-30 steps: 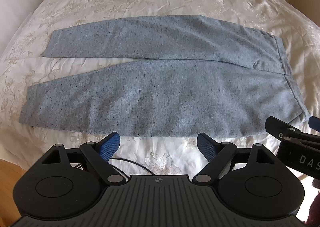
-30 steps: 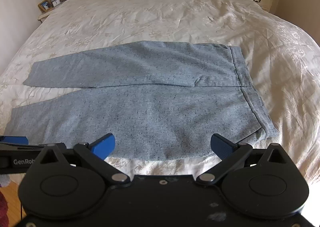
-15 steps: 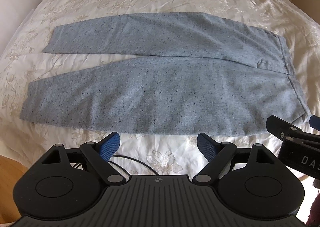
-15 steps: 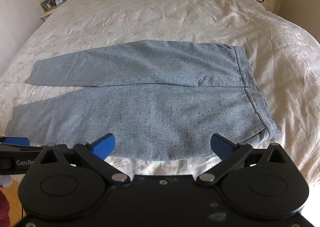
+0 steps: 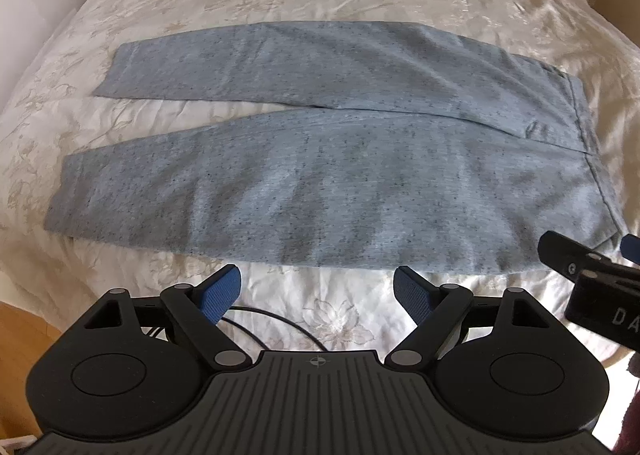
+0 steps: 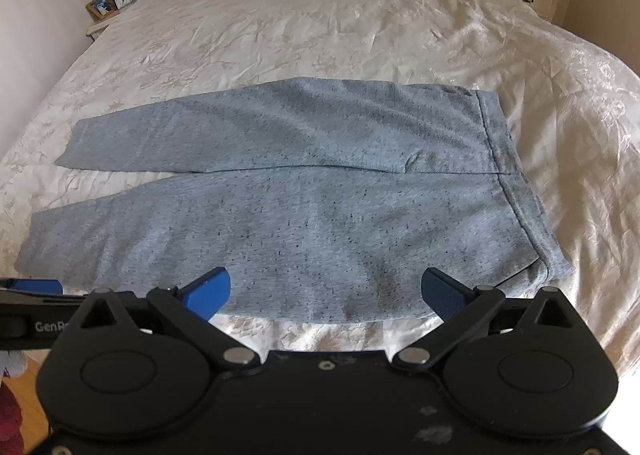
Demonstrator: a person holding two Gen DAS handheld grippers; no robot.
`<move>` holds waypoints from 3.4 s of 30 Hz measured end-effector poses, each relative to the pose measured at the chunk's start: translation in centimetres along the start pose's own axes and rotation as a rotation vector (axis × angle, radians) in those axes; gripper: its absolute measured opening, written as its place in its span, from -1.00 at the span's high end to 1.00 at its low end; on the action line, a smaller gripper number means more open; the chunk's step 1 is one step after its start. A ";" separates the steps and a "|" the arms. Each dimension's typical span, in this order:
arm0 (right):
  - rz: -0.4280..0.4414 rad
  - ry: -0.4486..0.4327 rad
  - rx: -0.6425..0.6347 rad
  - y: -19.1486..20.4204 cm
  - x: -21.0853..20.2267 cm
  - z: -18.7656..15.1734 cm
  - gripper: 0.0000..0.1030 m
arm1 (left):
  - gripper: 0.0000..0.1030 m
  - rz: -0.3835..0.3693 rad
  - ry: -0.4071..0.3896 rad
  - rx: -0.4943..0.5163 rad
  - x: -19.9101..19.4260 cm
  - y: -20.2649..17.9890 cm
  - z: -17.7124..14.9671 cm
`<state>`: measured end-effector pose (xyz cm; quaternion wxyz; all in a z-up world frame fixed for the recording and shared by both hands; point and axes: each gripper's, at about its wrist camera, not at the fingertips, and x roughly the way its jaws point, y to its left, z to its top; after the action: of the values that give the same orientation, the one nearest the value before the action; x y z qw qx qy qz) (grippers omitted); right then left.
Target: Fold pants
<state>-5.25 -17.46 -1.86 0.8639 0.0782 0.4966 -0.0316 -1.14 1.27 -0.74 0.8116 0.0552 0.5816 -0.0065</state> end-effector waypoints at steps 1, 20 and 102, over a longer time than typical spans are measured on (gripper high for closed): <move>0.006 0.003 0.007 0.0 0.2 0.0 -1.00 | -0.39 0.005 0.003 -0.006 0.0 0.3 0.0; -0.064 0.067 0.258 -1.9 5.2 -2.8 -0.79 | 0.14 0.048 -0.009 0.426 7.7 4.0 -2.5; 0.042 -0.033 0.889 -17.8 8.1 3.4 0.82 | 0.81 -0.113 -0.294 0.501 7.3 7.5 8.2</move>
<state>-0.63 -35.36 -9.07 0.7544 0.4518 0.4193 -0.2257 9.54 8.34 -4.37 0.8465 0.2199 0.4405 -0.2028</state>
